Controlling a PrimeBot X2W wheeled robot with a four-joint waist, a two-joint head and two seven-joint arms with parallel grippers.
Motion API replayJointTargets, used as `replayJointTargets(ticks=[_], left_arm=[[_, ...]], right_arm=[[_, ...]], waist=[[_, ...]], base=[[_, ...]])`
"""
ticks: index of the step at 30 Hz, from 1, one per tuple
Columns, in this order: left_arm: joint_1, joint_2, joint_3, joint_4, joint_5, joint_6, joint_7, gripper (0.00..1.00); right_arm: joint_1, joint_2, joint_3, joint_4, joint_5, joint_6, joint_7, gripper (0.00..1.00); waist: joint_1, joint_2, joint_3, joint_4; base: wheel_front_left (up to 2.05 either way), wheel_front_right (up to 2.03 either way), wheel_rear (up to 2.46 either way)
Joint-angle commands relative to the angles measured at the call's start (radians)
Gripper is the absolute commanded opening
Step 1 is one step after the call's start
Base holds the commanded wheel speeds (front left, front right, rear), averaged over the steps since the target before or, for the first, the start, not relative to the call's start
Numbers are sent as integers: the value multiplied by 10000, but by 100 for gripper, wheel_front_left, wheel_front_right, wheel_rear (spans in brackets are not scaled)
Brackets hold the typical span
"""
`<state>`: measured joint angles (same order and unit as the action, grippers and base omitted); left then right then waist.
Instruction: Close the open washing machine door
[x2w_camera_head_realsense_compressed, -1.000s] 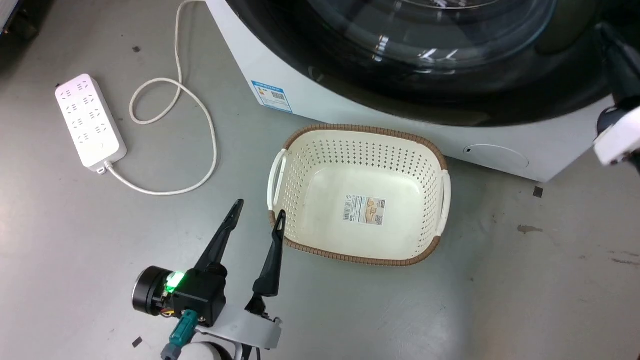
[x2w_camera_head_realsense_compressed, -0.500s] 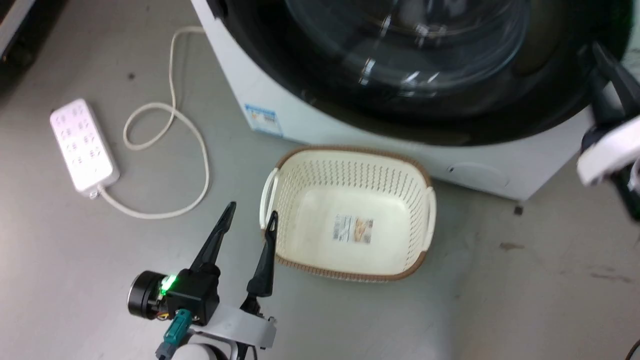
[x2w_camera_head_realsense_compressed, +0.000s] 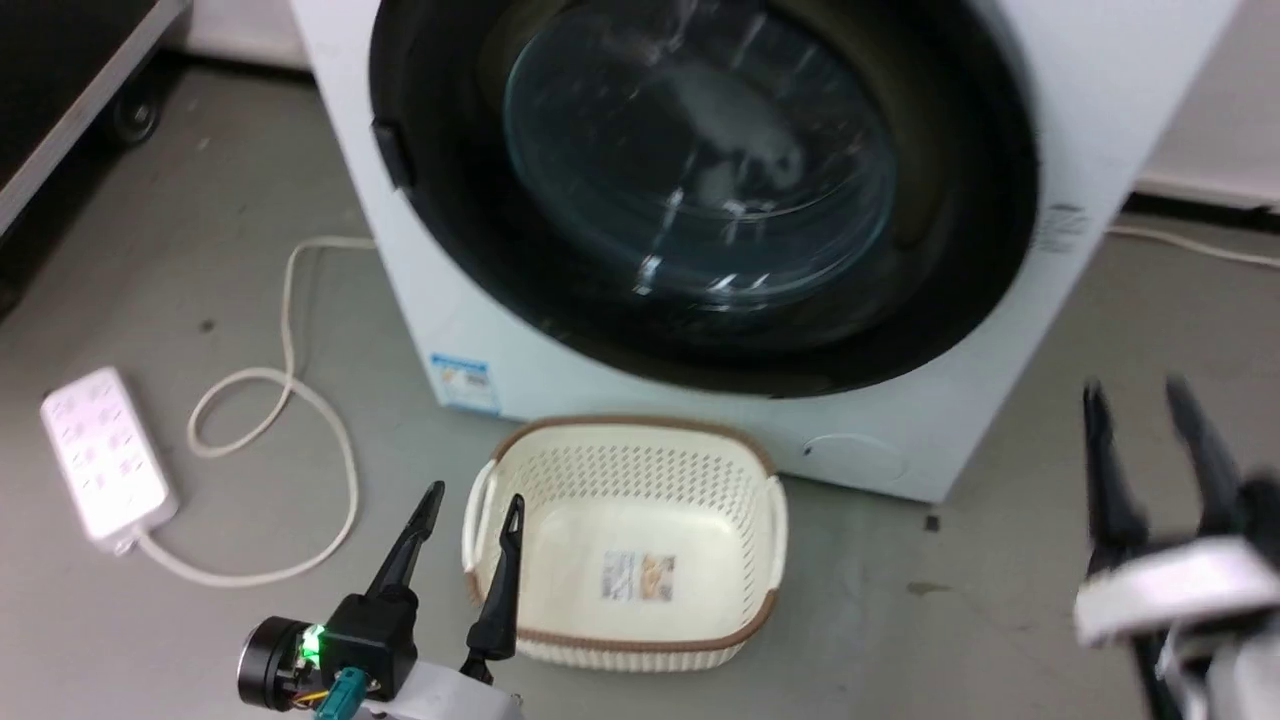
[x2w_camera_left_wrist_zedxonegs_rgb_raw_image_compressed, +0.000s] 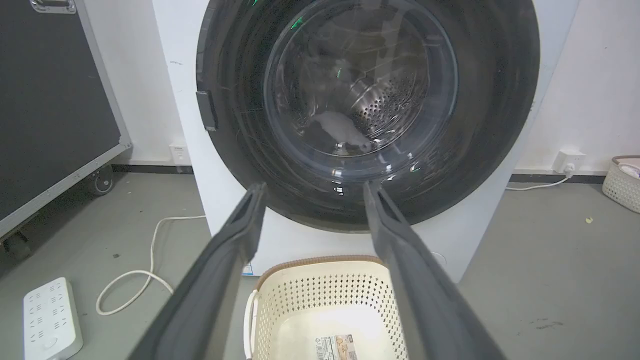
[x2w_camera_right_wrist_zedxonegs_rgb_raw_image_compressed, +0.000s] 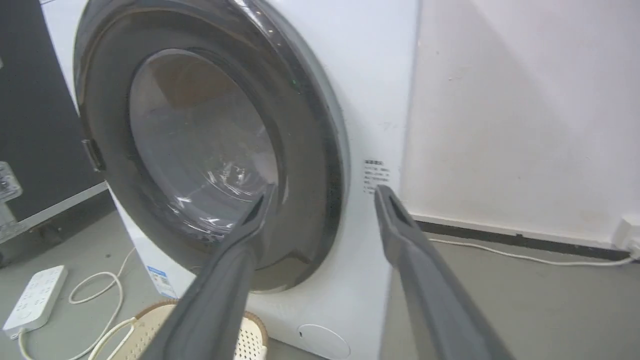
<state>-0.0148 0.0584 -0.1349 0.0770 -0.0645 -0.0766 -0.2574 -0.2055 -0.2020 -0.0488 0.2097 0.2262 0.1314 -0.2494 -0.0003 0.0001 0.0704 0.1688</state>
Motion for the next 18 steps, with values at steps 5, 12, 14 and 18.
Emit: replayJointTargets(ticks=[5,12,14,18], left_arm=[[253,80,190,-184,94,61,-43,100],[458,108,180,167,214,82,-43,100],[508,96,159,286,175,71,-43,100],[540,78,247,590,55,87,-43,100]], right_arm=[[1736,1188,-373,-1111,-1091,-7,-92,100],[2927,1482,-307,-1732,-1849,-7,-116,100],[3095,1503,-317,-1801,-1850,-7,-118,100],[3263,1513,-291,-1944,-1585,-7,-121,100]], waist=[[3,-1,-421,-578],[3,-1,-634,-815],[3,-1,-696,-832],[3,-1,-765,-848]], base=[[0,0,0],[0,0,0],[0,0,0],[0,0,0]])
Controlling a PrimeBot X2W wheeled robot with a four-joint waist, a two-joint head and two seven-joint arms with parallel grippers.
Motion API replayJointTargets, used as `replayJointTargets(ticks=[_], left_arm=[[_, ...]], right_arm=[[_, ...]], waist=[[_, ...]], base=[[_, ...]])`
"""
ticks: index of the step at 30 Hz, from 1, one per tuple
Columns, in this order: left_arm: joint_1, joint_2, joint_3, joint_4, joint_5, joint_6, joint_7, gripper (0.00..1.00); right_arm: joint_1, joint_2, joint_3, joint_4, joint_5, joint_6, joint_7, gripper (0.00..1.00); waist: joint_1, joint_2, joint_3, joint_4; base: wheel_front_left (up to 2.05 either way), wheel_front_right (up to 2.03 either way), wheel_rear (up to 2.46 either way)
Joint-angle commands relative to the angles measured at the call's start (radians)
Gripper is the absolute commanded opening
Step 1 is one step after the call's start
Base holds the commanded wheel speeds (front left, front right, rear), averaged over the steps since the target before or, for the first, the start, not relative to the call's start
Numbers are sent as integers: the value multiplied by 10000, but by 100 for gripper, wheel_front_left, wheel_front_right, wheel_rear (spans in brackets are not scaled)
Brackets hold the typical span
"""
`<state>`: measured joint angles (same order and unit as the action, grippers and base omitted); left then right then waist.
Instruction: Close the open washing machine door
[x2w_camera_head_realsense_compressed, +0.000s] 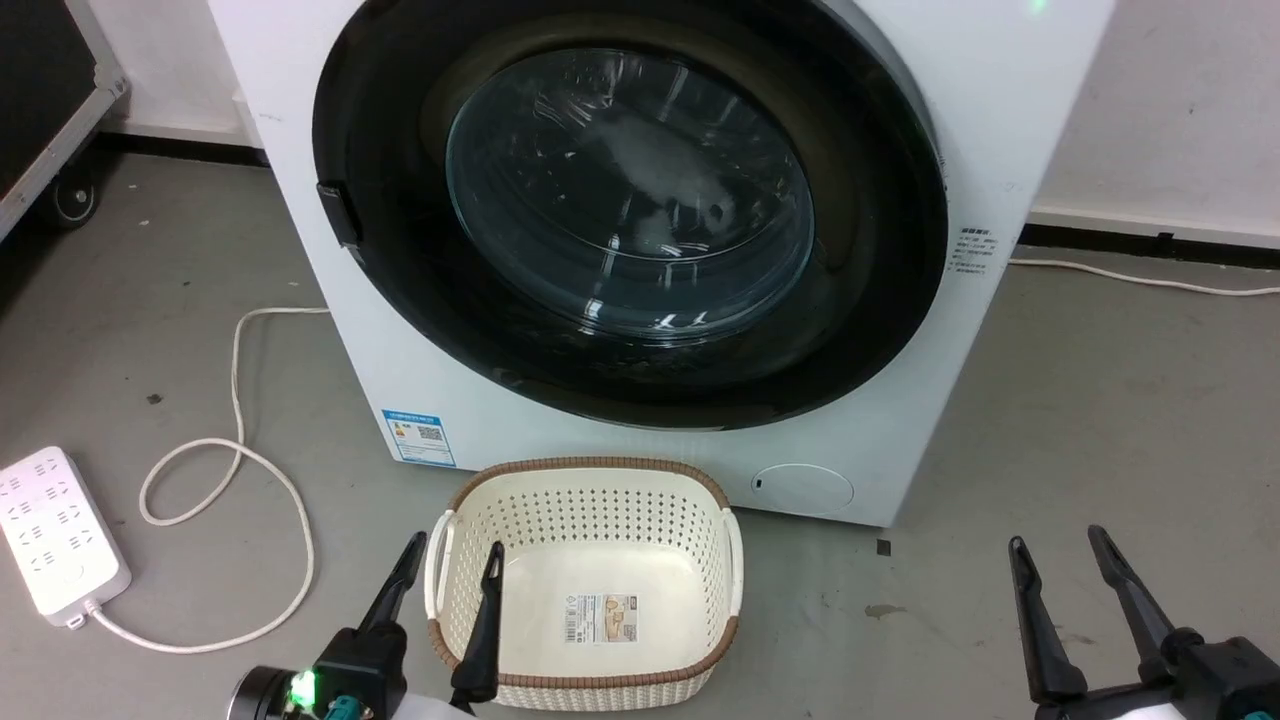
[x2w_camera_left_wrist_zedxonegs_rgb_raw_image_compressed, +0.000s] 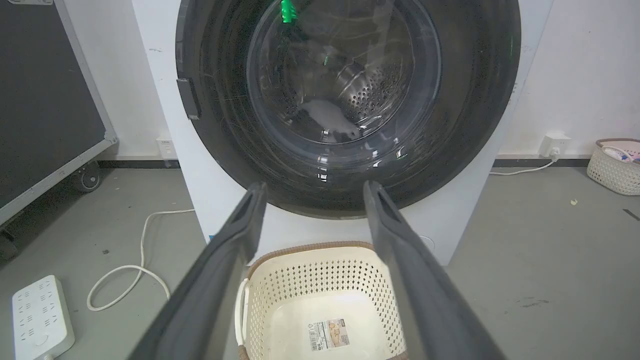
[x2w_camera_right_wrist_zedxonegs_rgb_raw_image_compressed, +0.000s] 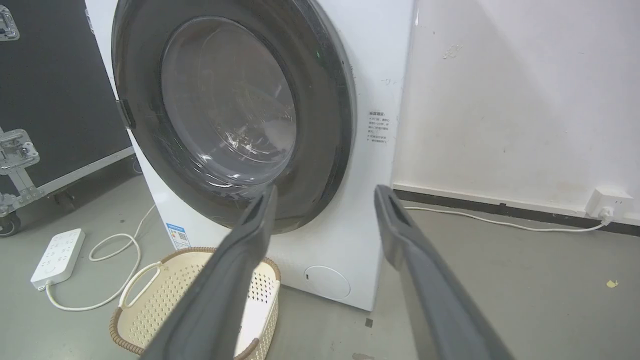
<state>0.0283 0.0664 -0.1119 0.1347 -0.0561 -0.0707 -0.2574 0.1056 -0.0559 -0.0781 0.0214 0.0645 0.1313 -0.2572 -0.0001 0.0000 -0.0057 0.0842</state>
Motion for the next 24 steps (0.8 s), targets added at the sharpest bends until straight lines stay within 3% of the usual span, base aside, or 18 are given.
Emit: replayJointTargets(ticks=[1,5,6,24], left_arm=[[103,-3,31,69,-31,28,-43,100],[82,-11,41,200,-65,-2,-43,100],[2,-4,18,188,-22,-16,3,0],[-35,-21,137,5,53,69,322,0]], right_arm=[[169,53,23,-72,77,-6,-43,100],[167,54,151,-88,144,-6,-43,100],[55,6,150,-19,87,0,3,0],[-84,10,235,-32,-11,1,312,0]], waist=[[1,0,-10,-2],[1,0,-28,0],[1,0,-29,-1],[1,0,-22,-103]], base=[[0,0,0],[0,0,0],[0,0,0],[0,0,0]])
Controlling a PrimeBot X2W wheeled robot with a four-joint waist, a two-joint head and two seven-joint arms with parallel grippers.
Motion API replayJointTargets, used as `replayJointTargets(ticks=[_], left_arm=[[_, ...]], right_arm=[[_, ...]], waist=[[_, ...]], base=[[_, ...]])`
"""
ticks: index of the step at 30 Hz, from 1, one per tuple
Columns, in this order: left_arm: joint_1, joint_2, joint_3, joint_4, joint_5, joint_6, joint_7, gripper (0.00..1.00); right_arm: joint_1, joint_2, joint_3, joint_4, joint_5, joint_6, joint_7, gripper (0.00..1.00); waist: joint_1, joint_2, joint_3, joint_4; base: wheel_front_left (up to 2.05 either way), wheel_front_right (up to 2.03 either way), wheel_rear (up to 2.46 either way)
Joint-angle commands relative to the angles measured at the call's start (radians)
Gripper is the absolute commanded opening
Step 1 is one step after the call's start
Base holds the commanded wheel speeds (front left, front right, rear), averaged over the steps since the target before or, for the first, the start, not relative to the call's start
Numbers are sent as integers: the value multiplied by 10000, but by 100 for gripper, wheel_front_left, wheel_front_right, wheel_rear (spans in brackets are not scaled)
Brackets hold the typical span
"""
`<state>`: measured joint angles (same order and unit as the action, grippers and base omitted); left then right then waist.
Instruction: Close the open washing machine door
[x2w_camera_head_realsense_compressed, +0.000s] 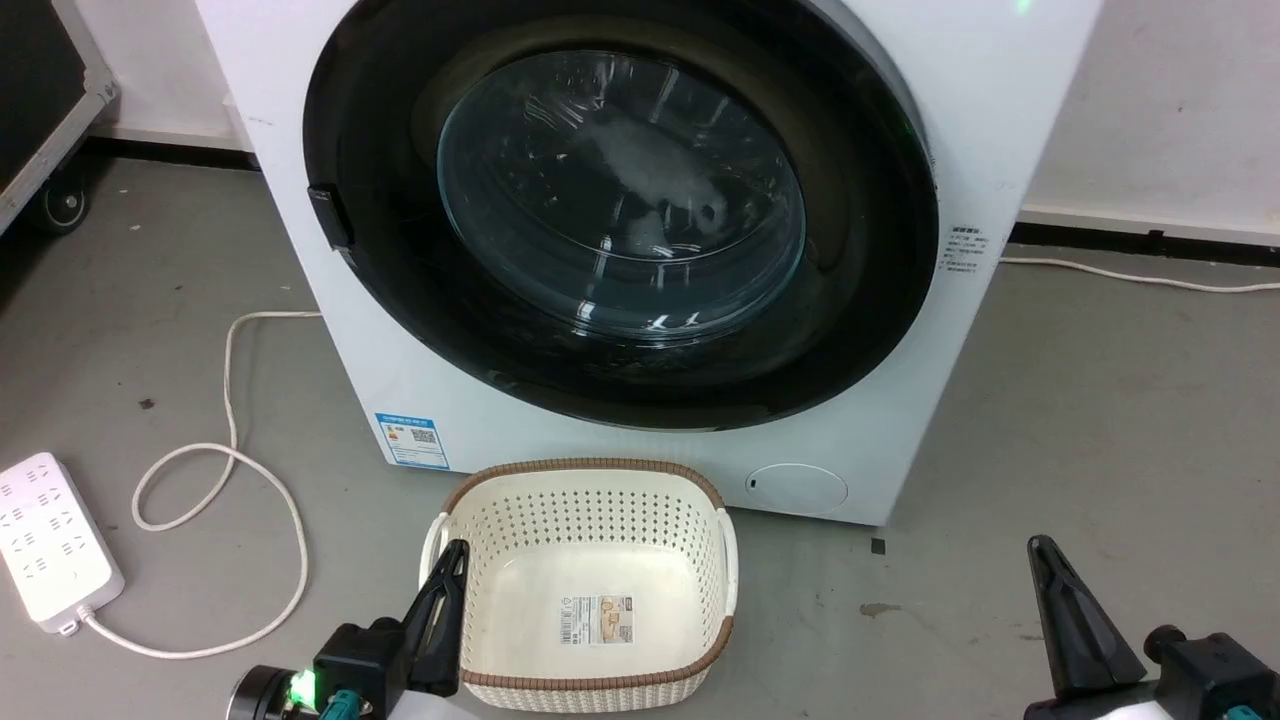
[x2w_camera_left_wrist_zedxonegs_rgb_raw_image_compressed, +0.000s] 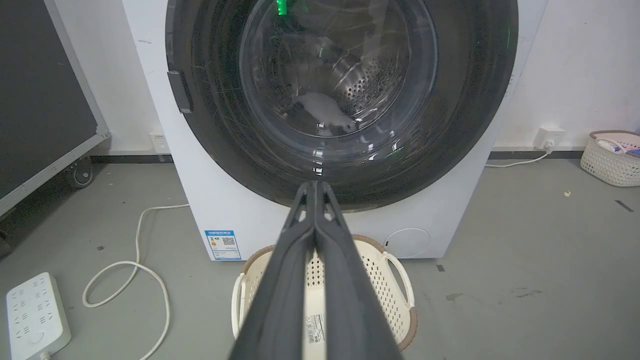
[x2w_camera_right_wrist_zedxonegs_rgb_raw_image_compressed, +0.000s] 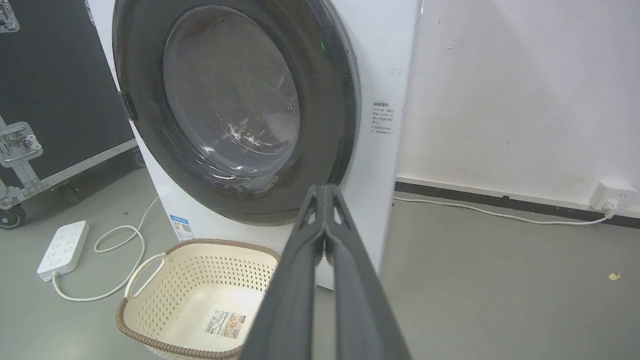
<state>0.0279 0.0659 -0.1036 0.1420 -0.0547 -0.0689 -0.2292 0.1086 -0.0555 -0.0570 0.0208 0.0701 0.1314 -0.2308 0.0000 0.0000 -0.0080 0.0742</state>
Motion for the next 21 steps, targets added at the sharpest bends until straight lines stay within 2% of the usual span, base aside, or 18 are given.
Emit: replayJointTargets(ticks=[1,21], left_arm=[[-33,-16,63,-80,45,58,61,0],[-78,-42,241,-325,137,173,469,0]], right_arm=[[-122,7,29,-28,-72,-1,68,0],[-299,15,128,-61,-187,-2,478,0]], waist=[[0,0,2,-11],[0,0,16,-144]], base=[[0,0,0],[0,0,0]])
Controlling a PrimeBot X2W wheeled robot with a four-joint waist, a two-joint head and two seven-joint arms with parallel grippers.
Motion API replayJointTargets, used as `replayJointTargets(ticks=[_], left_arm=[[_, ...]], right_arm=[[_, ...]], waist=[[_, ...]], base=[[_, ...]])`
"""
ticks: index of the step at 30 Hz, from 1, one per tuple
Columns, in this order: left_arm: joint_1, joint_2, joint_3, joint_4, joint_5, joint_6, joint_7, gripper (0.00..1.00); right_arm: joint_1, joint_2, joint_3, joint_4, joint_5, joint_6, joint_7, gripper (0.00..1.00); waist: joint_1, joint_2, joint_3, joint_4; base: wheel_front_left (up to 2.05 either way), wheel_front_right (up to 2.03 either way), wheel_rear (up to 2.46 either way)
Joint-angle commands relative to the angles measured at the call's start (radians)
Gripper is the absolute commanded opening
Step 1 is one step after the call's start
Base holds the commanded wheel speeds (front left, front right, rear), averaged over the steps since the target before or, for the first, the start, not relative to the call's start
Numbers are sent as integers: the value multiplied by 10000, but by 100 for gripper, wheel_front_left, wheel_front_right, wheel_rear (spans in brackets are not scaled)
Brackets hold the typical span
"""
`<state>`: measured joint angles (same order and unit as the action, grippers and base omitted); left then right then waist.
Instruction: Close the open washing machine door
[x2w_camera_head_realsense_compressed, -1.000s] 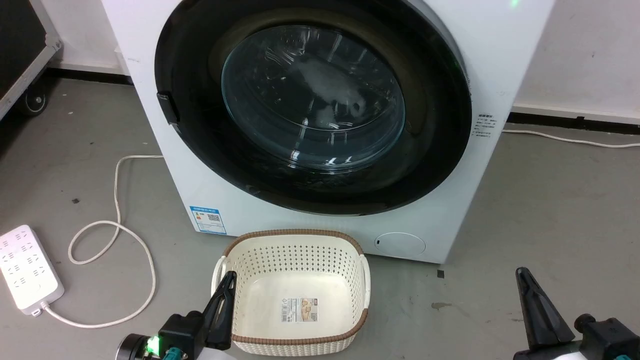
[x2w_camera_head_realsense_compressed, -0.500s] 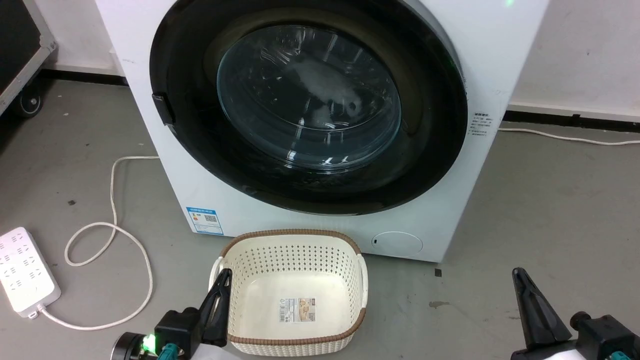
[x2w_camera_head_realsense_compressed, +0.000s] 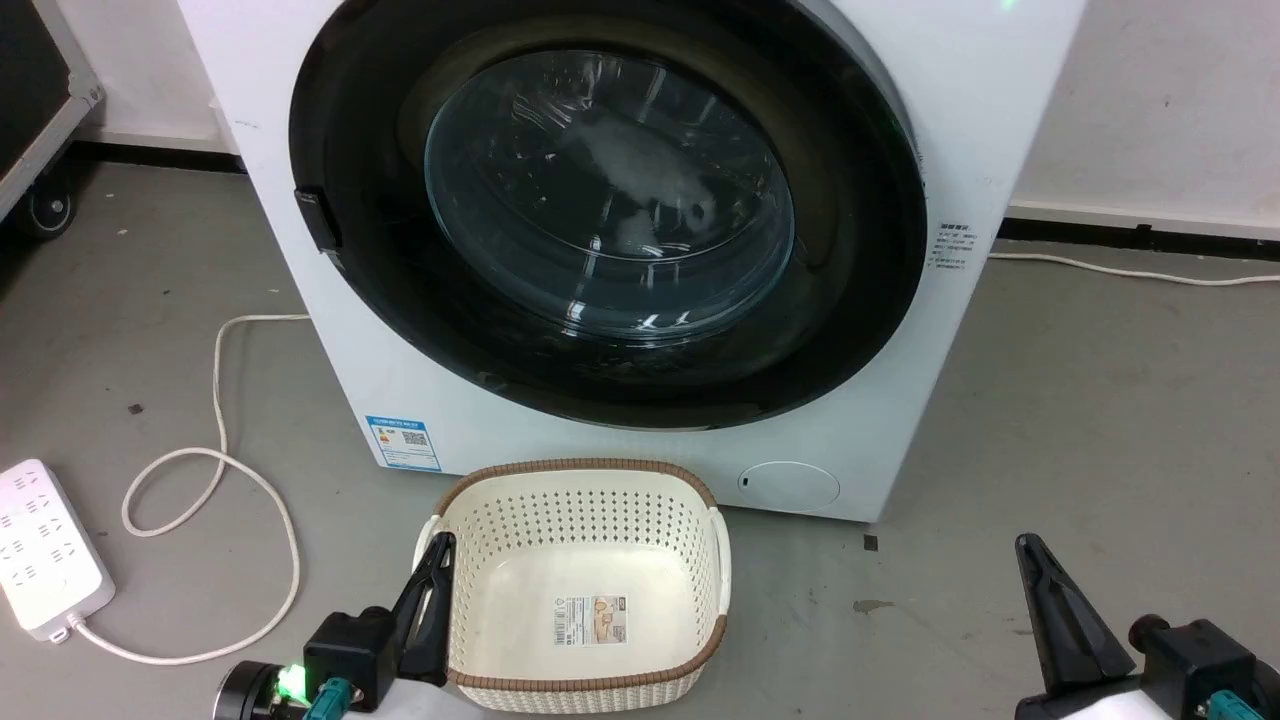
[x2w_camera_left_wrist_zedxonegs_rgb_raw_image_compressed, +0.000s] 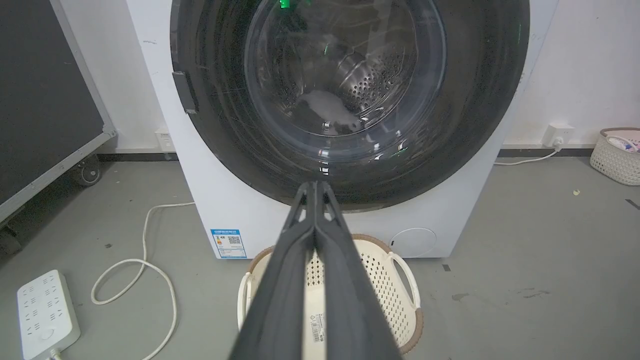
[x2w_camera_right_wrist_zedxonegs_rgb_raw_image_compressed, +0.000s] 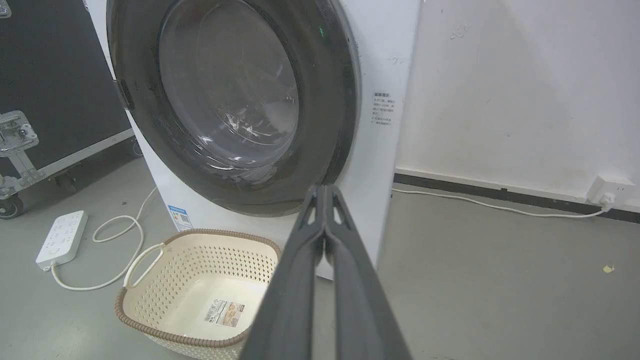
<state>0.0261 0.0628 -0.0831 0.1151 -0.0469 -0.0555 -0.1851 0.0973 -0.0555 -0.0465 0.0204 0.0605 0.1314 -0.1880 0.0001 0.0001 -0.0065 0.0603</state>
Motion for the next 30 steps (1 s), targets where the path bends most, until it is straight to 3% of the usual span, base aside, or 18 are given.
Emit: replayJointTargets(ticks=[1,30], left_arm=[[-62,-13,45,-69,63,45,49,0],[-125,-49,295,-413,192,207,621,0]], right_arm=[[-194,15,28,-59,-97,-2,71,0],[-441,27,166,-105,-258,-4,645,0]], waist=[[-1,-1,1,-12],[-1,-1,22,-200]], base=[[0,0,0],[0,0,0]])
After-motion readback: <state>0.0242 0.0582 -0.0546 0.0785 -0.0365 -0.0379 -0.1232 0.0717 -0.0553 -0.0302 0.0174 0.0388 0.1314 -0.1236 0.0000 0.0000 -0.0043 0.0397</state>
